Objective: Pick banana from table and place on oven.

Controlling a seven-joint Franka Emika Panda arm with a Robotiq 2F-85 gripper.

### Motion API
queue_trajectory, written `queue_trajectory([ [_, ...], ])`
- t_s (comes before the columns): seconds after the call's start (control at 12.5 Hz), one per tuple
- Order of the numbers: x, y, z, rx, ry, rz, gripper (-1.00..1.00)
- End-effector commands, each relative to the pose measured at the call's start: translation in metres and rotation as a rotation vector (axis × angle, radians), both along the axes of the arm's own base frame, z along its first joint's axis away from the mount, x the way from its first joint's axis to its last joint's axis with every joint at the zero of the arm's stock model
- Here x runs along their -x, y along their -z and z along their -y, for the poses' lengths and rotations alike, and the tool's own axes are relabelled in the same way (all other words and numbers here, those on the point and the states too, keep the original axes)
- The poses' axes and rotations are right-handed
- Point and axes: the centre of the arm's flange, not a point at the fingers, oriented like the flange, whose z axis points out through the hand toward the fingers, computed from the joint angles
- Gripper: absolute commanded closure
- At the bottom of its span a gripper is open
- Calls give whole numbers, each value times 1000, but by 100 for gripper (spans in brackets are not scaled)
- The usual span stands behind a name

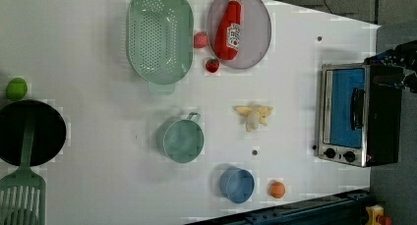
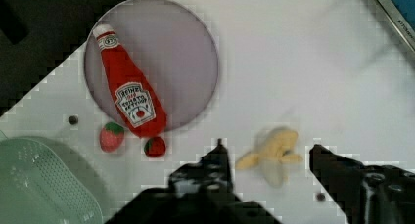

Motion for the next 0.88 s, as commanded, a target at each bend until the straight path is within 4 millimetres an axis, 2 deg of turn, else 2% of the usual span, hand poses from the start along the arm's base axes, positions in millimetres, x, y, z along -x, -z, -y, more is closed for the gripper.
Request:
queue_trajectory([
  [0.08, 155, -56, 19, 36, 101, -41, -59],
  [0.24, 155, -55, 19, 36, 101, -43, -100],
  [0.48, 149, -42, 19, 36, 99, -61, -100],
  [0.64, 134, -15, 18, 34, 94, -80, -100],
  [0.88, 102, 47, 17, 30, 85, -82, -100],
])
